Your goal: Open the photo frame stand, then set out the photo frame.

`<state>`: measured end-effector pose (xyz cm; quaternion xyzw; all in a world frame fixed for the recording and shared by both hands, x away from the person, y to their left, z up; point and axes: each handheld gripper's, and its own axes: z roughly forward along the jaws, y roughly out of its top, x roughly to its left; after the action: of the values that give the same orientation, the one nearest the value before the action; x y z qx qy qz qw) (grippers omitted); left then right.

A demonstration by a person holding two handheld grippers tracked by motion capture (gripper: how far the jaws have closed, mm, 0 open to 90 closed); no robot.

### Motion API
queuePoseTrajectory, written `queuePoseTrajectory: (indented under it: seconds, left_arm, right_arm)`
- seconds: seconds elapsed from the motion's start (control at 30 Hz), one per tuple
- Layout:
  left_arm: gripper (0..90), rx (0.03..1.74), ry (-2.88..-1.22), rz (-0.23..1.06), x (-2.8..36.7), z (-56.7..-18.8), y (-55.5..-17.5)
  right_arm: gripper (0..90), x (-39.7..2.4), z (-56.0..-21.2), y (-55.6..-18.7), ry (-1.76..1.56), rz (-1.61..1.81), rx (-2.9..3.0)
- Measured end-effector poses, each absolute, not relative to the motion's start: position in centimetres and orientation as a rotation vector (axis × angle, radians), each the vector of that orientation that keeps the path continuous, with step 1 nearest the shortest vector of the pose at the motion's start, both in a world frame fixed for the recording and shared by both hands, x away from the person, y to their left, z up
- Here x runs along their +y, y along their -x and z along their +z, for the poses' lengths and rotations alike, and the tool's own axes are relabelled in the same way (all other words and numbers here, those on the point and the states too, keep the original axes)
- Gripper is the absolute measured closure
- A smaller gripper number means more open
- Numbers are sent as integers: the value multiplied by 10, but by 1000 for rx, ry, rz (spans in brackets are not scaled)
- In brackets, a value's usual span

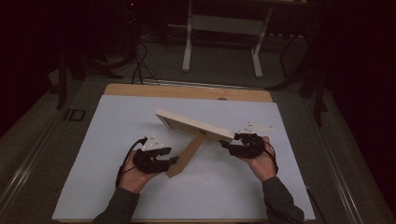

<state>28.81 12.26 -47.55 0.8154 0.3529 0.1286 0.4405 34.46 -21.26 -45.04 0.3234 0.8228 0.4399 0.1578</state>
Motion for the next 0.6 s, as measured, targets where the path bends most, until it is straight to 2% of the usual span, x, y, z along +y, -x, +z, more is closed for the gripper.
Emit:
queuePoseTrajectory:
  seconds: [0.47, 0.6]
  left_arm:
    - [537, 947, -1905, 389, 142, -468, -288]
    - [536, 959, -1893, 404, 144, -465, -288]
  right_arm:
    - [488, -215, -451, -344, -937, 1276, 2353]
    - [440, -215, -452, -344, -946, 1263, 2355]
